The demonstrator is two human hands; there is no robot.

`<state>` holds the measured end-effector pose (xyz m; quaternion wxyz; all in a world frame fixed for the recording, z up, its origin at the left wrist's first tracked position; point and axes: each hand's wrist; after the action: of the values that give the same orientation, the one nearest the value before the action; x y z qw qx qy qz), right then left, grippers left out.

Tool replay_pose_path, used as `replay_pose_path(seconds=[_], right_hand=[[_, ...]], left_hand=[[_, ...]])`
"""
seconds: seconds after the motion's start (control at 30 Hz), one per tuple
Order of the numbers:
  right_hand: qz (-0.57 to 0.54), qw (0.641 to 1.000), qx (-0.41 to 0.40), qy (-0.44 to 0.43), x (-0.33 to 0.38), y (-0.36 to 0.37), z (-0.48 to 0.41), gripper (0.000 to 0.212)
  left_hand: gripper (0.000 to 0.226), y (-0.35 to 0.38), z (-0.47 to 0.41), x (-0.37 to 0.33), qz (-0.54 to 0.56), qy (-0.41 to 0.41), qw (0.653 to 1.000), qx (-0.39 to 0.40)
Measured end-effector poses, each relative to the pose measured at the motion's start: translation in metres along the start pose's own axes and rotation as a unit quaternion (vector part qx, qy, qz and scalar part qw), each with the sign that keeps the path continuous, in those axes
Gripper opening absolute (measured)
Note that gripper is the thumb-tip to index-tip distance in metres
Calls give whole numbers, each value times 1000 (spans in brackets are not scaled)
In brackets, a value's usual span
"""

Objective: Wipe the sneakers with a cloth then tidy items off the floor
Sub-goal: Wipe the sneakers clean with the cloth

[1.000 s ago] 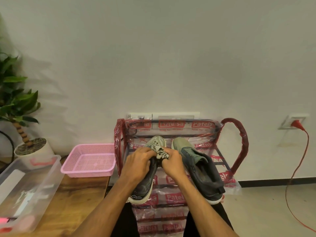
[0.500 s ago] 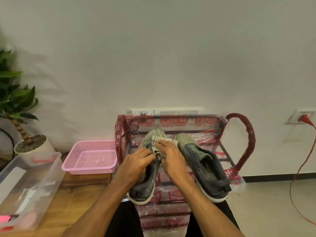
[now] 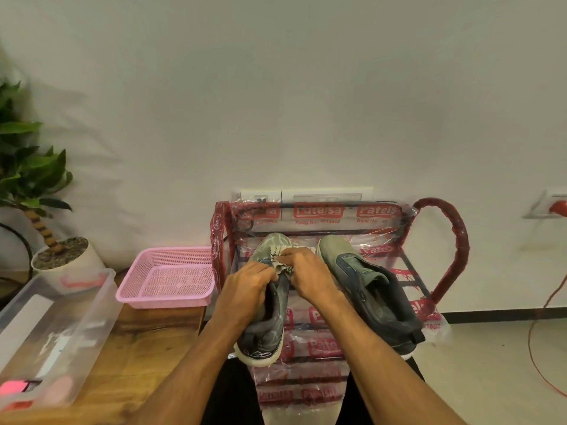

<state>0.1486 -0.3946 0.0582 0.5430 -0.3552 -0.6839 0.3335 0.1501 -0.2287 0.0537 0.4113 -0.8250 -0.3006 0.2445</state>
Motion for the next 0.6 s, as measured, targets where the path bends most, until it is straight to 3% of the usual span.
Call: replay_pose_path(seconds=[0.17,0.23,0.33,0.43,0.6], right_hand=[[-189,979,21,67,-10,-5,14,35],[-171,982,20,75,-10,-7,18,39],[-49,996,-2,69,-5,3,8,38],[10,998,-10,69,7,9,-1,28],[-132,977,84,143,12,-21,5,39]], left_hand=[[18,0,2,0,1,-15,1000,-5],[14,1,5,-2,5,-8,1000,-8],[13,1,4,-2,6,-11,1000,-2],[26,-2,1,-2,-2,-29,1000,1],[33,-3,1,-3,-8,-50,999,-13]])
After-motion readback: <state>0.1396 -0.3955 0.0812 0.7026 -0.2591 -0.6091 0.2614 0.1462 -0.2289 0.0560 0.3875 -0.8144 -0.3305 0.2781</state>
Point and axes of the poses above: each hand's wrist, its own z-axis away from the middle knuckle, its own y-axis out of the palm, x = y × z, and after that the axes turned 10 degrees about -z, right-handed
